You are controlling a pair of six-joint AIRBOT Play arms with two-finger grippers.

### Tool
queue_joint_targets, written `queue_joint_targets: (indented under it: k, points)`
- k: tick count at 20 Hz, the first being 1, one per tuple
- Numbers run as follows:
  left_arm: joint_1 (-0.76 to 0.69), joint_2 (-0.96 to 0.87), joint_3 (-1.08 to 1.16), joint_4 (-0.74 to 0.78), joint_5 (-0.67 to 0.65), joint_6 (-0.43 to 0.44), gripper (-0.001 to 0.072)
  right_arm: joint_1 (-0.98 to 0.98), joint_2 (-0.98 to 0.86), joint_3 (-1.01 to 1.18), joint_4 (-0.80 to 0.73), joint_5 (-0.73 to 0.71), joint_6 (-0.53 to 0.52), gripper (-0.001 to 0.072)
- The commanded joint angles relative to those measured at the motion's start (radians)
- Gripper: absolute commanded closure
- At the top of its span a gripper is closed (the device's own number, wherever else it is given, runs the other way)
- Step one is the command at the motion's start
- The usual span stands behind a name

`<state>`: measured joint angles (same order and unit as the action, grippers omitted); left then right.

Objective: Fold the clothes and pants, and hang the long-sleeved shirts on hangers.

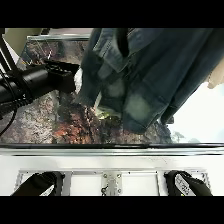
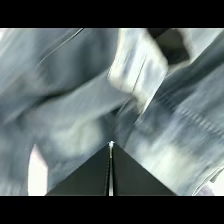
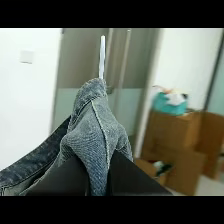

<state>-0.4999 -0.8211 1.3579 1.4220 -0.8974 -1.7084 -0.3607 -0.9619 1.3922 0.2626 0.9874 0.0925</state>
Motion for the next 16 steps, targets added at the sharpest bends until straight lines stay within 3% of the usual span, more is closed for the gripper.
queue_joint_targets:
  k: [1, 5, 10, 13, 16]
  points:
    - [0.018, 0.01, 0.001, -0.002, -0.039, 0.0, 0.0687, -0.126, 0.062, 0.001, 0.001, -0.056, -0.039, 0.0686]
    - [0.018, 0.008, 0.001, -0.001, -0.042, 0.0, 0.0687, -0.306, 0.132, 0.001, 0.001, -0.156, -0.045, 0.0686]
    - [0.018, 0.008, 0.001, -0.001, -0.063, 0.001, 0.0687, -0.502, 0.183, 0.002, 0.042, -0.405, -0.066, 0.0686]
    - [0.018, 0.008, 0.001, 0.0, -0.089, 0.001, 0.0687, -0.571, 0.185, 0.002, 0.291, -0.533, -0.278, 0.0686]
    - [0.018, 0.008, 0.001, 0.001, -0.106, 0.002, 0.0687, -0.621, 0.171, 0.006, 0.551, -0.576, -0.502, 0.0686]
